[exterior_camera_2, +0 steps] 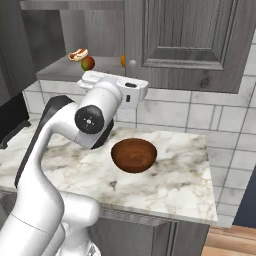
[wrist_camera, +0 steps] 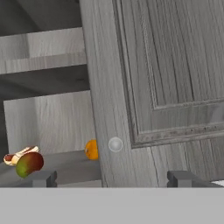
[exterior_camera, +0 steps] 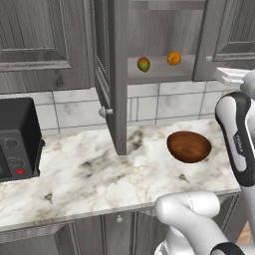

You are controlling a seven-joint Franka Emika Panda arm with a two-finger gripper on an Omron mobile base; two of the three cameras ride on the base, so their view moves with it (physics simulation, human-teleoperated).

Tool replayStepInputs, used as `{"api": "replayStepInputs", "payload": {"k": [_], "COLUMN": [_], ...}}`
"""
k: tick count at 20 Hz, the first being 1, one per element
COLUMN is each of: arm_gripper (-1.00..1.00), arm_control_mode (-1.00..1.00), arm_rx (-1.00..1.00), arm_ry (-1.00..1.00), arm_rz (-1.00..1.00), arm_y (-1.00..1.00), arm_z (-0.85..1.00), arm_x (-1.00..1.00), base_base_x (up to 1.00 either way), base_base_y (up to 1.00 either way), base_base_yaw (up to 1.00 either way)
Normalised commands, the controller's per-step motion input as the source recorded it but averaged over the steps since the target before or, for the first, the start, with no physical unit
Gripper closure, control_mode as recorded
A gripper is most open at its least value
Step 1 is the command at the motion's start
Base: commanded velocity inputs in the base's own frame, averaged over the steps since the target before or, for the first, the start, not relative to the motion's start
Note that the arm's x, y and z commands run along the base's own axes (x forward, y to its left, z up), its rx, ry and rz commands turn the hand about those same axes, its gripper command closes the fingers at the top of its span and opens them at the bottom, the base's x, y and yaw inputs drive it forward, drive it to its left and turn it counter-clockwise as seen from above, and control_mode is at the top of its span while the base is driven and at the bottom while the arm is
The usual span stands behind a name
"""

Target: Open the cabinet. Pick the mango and orange from the cabinet and place them into the bowl. Then close the cabinet.

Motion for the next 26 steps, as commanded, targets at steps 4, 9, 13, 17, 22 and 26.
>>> {"api": "replayStepInputs", "payload": {"k": [4, 9, 13, 17, 22, 26], "arm_gripper": [-1.00, -1.00, -1.00, -1.00, -1.00, -1.00], "arm_control_mode": [-1.00, -1.00, -1.00, -1.00, -1.00, -1.00], "arm_rx": [0.00, 0.00, 0.00, 0.00, 0.00, 0.00], "arm_ry": [0.00, 0.02, 0.02, 0.02, 0.05, 0.00], "arm_rz": [0.00, 0.00, 0.00, -0.01, 0.00, 0.00], "arm_y": [0.00, 0.00, -0.05, -0.05, 0.00, -0.01], "arm_z": [-0.09, -0.12, -0.01, -0.01, 0.00, 0.00], "arm_x": [0.34, 0.33, 0.22, 0.18, 0.08, 0.00], "base_base_x": [0.00, 0.00, 0.00, 0.00, 0.00, 0.00], "base_base_y": [0.00, 0.00, 0.00, 0.00, 0.00, 0.00], "base_base_yaw": [0.00, 0.00, 0.00, 0.00, 0.00, 0.00]}}
